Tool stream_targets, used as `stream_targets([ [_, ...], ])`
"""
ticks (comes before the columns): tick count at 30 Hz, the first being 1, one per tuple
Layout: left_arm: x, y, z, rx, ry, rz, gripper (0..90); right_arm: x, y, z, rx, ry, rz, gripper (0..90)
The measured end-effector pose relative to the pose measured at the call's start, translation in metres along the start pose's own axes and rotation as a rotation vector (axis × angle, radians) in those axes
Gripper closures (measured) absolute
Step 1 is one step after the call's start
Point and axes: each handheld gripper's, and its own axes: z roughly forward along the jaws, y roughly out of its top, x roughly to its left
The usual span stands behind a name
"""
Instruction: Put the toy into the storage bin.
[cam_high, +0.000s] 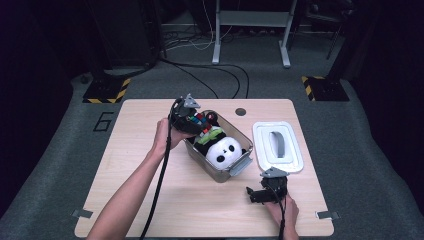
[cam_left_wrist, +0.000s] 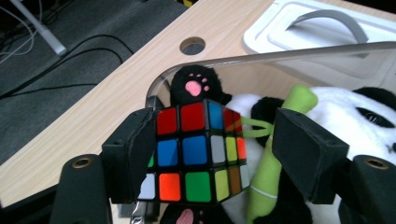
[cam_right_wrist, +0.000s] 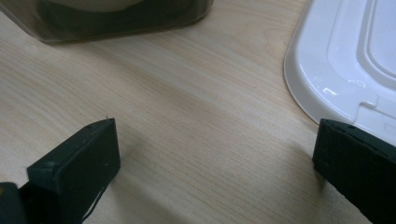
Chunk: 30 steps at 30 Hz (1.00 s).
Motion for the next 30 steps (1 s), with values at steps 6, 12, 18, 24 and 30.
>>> stream_targets([
  [6,0.008,0.001,0.012,0.022,0.012,0.021,40.3,0.0,0.0,0.0,0.0,-0.002,-0.001,0.0],
  [12,0.011,0.003,0.023,0.047,-0.02,0.034,43.8,0.0,0.0,0.0,0.0,0.0,0.0,0.0],
  [18,0.007,0.003,0.031,0.077,-0.036,0.039,45.0,0.0,0.0,0.0,0.0,0.0,0.0,0.0],
  [24,0.007,0.004,0.037,0.09,-0.054,0.046,45.4,0.0,0.0,0.0,0.0,-0.002,-0.001,0.0],
  [30,0.007,0.004,0.039,0.078,-0.053,0.038,45.5,0.0,0.0,0.0,0.0,0.0,-0.001,0.0],
])
